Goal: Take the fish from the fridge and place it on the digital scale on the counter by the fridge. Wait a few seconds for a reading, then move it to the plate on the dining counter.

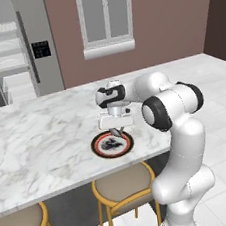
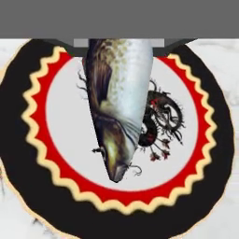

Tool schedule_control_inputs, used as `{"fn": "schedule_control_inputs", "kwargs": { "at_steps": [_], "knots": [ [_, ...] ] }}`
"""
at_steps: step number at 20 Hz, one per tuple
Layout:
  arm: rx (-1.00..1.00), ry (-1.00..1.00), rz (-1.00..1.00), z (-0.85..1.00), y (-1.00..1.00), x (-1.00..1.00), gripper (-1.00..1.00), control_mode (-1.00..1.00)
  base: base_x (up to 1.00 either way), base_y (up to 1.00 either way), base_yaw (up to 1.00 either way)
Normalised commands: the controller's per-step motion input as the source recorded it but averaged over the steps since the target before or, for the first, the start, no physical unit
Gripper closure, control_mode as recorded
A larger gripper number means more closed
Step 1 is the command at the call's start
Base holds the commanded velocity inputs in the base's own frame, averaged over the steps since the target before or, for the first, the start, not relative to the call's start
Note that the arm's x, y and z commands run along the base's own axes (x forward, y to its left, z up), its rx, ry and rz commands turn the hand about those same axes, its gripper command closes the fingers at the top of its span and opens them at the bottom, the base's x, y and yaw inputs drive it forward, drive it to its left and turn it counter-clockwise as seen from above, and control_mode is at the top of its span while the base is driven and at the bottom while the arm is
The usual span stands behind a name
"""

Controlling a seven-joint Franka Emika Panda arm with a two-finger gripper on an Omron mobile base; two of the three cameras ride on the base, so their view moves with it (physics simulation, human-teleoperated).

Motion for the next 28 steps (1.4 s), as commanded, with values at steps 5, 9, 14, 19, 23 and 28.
{"fn": "schedule_control_inputs", "kwargs": {
  "at_steps": [5,9,14,19,23,28],
  "knots": [
    [-0.01,0.00,0.00,-0.02,0.15,0.26,1.00,-1.00,0.00,0.00,0.00],
    [0.00,-0.01,0.00,0.00,0.04,-0.04,1.00,-1.00,0.00,0.00,0.00],
    [0.00,-0.06,0.00,0.00,0.00,-0.27,1.00,-1.00,0.00,0.00,0.00],
    [0.00,-0.05,0.00,-0.13,0.00,-0.22,1.00,-1.00,0.00,0.00,0.00],
    [0.00,-0.03,0.00,-0.21,0.00,-0.09,1.00,-1.00,0.00,0.00,0.00],
    [0.00,-0.01,0.00,-0.28,0.03,0.06,1.00,-1.00,0.00,0.00,0.00]
  ]
}}
